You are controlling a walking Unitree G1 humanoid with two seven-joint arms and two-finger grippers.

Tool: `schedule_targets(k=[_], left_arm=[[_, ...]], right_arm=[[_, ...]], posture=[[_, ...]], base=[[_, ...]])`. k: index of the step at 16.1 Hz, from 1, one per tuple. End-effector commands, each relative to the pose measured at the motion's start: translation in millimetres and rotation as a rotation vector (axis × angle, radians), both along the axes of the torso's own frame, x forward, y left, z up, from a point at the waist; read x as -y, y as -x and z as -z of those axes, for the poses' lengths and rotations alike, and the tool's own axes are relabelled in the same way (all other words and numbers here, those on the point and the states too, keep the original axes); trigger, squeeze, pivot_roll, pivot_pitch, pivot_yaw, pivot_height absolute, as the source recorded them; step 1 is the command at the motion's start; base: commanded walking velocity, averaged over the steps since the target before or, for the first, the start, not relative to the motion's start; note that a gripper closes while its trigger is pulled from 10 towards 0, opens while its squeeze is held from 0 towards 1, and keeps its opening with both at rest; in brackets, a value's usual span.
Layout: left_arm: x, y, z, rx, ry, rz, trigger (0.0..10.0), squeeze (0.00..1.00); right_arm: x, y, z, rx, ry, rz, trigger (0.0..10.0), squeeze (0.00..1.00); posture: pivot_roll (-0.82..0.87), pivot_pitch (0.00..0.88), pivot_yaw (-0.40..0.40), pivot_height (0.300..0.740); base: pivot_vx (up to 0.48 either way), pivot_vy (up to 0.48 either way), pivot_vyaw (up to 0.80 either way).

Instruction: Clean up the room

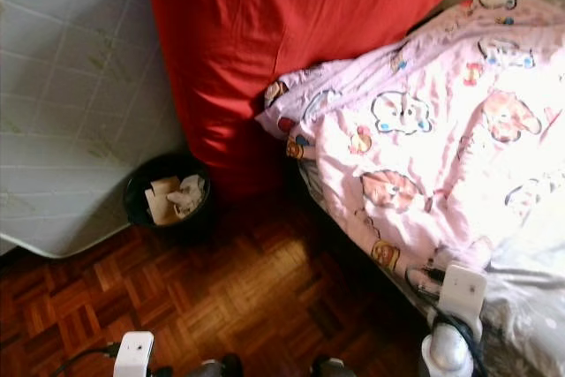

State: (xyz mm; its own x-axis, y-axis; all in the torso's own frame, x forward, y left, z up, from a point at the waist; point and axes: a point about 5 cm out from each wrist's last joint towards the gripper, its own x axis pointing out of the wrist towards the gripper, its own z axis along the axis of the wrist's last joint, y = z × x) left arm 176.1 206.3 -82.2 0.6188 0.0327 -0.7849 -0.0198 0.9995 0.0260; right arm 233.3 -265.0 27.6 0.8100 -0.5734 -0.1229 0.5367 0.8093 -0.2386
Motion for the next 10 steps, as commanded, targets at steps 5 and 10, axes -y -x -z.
schedule_targets(k=[5, 10], left_arm=[[1.0, 17.5, 8, -0.072, 0.004, 0.022, 10.0, 0.0], [2.2, 17.2, 9, -0.075, 0.006, 0.018, 10.0, 0.0]], right_arm=[[-6.5, -1.2, -33, 0.154, 0.16, -0.047, 10.0, 0.0], [-7.2, 18.7, -7, -0.001, 0.086, -0.011, 10.0, 0.0]], posture=[[0.02, 0.211, 0.005, 0.74], [0.01, 0.223, 0.0, 0.74]], base=[[0.0, 0.0, 0.0], [0.0, 0.0, 0.0]])
